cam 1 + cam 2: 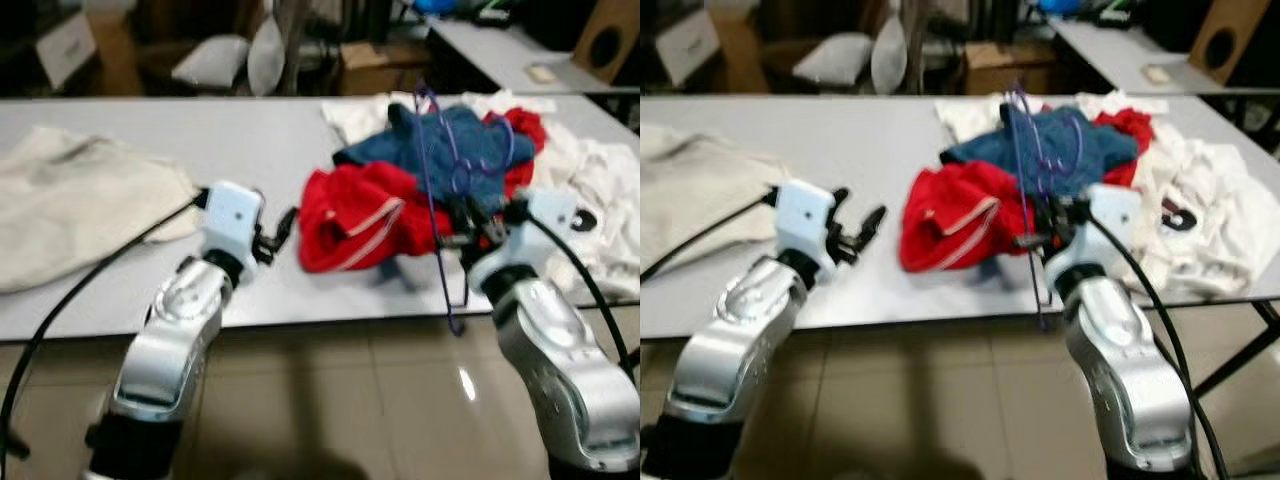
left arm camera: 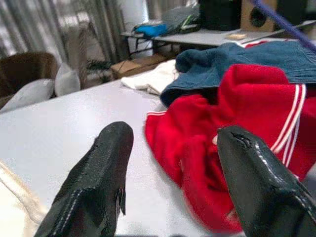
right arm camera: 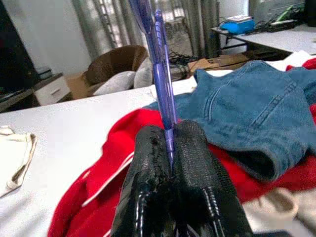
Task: Hang hanger
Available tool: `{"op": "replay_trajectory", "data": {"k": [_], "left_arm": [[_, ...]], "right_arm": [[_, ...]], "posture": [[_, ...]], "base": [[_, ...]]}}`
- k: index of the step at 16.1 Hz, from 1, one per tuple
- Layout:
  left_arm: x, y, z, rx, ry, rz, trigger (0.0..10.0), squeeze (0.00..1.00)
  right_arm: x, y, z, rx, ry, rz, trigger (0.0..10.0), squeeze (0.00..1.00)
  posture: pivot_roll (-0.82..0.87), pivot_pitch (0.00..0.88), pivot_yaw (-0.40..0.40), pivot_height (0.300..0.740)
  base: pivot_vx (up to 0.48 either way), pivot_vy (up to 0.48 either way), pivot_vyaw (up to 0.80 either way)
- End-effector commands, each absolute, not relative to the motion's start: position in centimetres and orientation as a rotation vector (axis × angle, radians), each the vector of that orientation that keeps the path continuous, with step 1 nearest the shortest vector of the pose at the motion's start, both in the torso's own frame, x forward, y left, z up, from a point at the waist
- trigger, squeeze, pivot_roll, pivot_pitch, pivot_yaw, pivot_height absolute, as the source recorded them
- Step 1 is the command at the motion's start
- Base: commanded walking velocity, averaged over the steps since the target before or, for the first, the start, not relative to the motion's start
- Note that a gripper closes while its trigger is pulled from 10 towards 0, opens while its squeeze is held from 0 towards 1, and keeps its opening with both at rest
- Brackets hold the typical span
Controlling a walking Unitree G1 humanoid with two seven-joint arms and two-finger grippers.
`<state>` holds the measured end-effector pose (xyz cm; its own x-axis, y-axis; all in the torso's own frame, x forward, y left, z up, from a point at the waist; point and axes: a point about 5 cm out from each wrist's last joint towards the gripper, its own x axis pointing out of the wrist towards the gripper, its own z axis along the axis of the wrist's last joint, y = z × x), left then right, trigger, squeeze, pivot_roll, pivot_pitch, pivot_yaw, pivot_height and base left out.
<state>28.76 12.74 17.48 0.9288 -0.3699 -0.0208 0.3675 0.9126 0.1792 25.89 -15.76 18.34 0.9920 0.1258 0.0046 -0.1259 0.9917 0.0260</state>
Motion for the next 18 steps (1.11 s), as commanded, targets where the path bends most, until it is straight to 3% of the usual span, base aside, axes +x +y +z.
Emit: {"op": "replay_trajectory", "data": {"k": [1, 10, 17, 18], "left_arm": [[28.5, 13.8, 16.9, 0.197, 0.006, -0.34, 10.0, 0.0], [28.8, 13.0, 16.7, 0.19, 0.0, -0.331, 10.0, 0.0], [28.4, 14.1, 15.9, 0.211, 0.039, -0.326, 10.0, 0.0], [28.9, 14.0, 15.9, 0.215, 0.044, -0.335, 10.0, 0.0]], "right_arm": [[25.8, -15.4, 18.8, 0.028, -0.035, 0.14, 10.0, 0.0], [26.4, -14.7, 17.6, 0.033, -0.007, 0.155, 10.0, 0.0], [25.7, -15.9, 16.3, 0.009, 0.047, 0.117, 10.0, 0.0], [25.6, -16.1, 16.3, -0.004, 0.047, 0.11, 10.0, 0.0]], "posture": [[-0.01, 0.0, -0.027, 0.74], [0.0, 0.0, -0.064, 0.74], [0.0, 0.0, -0.036, 0.74], [-0.02, 0.0, -0.004, 0.74]], "base": [[0.0, 0.345, 0.0], [0.0, 0.345, 0.0], [0.0, 0.346, 0.0], [0.0, 0.345, 0.0]]}}
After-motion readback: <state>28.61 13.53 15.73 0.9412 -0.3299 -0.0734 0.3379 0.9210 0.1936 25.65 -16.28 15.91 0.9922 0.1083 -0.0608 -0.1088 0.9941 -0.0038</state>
